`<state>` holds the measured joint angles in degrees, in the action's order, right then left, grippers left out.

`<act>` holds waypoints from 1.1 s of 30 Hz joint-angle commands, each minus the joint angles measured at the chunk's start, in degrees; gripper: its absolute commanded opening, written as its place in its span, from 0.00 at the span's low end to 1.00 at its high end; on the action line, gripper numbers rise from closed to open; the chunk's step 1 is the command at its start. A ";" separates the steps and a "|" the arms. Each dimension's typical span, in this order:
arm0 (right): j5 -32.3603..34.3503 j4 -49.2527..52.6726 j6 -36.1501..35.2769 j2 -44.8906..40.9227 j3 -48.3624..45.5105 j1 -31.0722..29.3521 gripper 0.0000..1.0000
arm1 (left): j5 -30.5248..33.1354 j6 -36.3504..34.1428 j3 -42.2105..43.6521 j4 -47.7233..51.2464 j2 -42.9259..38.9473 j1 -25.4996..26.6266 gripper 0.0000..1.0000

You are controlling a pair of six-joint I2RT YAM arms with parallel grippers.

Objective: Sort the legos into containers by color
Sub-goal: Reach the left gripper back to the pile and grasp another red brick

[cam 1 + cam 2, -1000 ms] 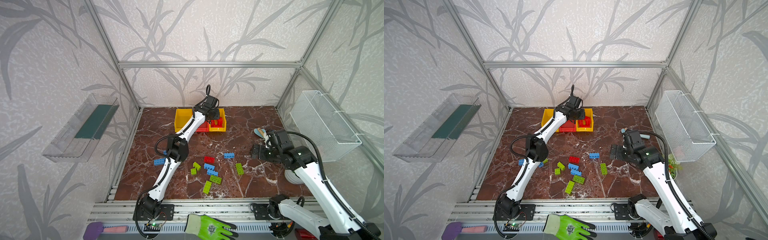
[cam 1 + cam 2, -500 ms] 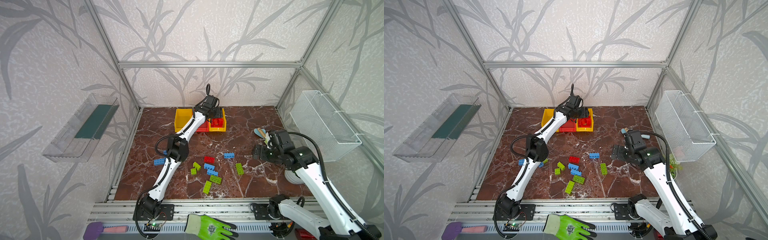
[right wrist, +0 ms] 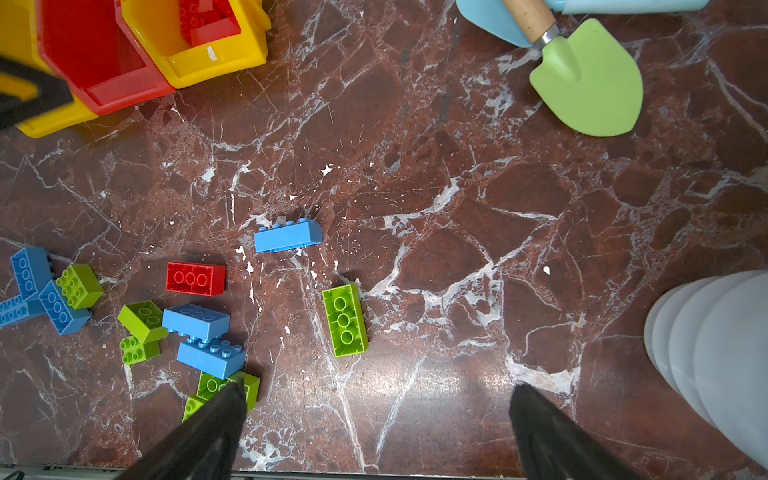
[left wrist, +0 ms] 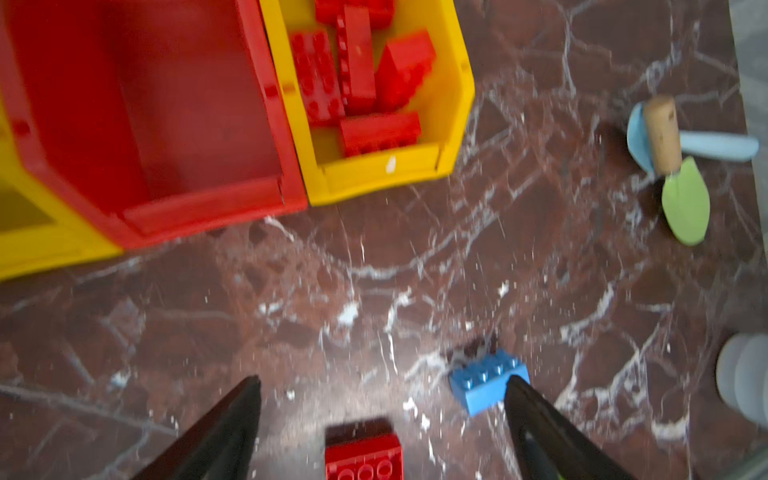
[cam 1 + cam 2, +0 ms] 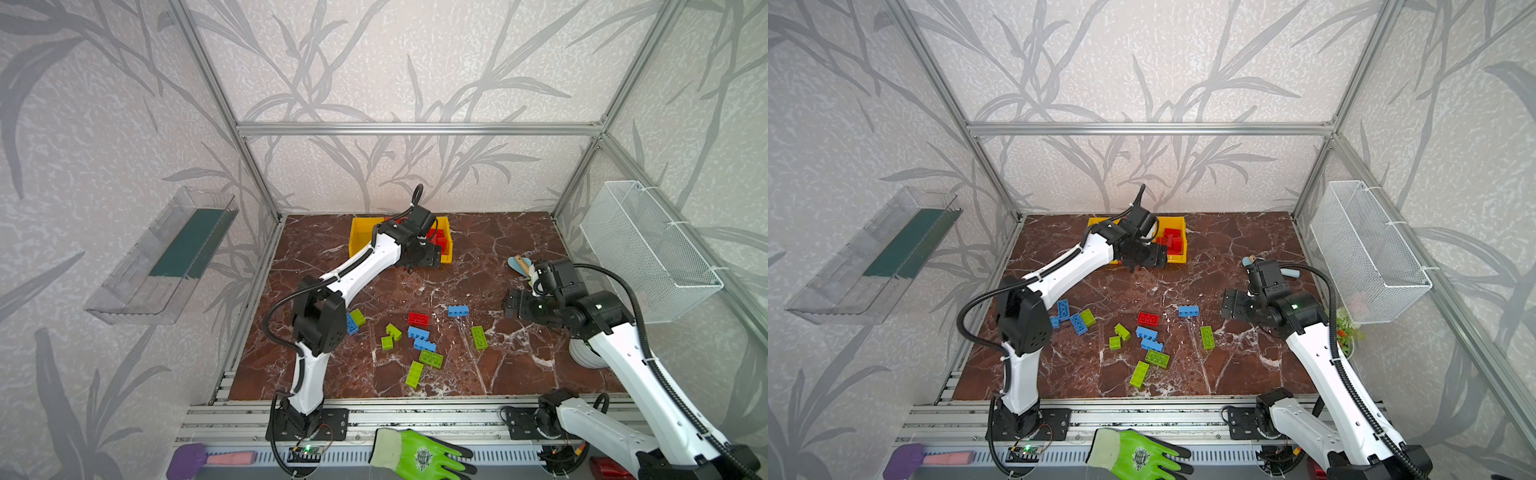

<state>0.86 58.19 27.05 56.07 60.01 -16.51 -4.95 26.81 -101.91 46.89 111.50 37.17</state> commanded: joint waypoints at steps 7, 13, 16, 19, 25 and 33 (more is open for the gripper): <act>-2.54 1.91 0.70 -4.75 -4.54 -0.01 0.99 | 2.41 10.47 18.94 -2.14 -10.23 11.44 0.92; -1.84 6.43 2.35 -10.12 -5.88 -0.01 0.99 | 7.59 14.50 23.89 -2.46 -11.90 12.67 0.94; -1.44 9.11 2.66 -13.06 -6.22 -0.01 0.99 | 7.36 14.41 24.65 -2.59 -10.60 12.67 0.94; -1.41 10.54 3.13 -14.82 -6.18 -0.01 0.99 | 7.99 14.37 25.65 -3.87 -9.45 12.67 0.94; -0.11 12.85 3.10 -16.12 -4.26 -0.01 0.99 | 10.41 13.17 22.72 -2.27 -5.67 12.32 0.94; 0.50 14.01 4.30 -17.73 -3.95 -0.01 0.99 | 9.00 11.74 22.11 -3.46 -1.55 12.14 0.94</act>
<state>0.47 70.22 30.46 39.16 54.59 -16.53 3.31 39.44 -78.52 43.20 108.62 49.69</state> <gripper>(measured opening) 0.991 0.938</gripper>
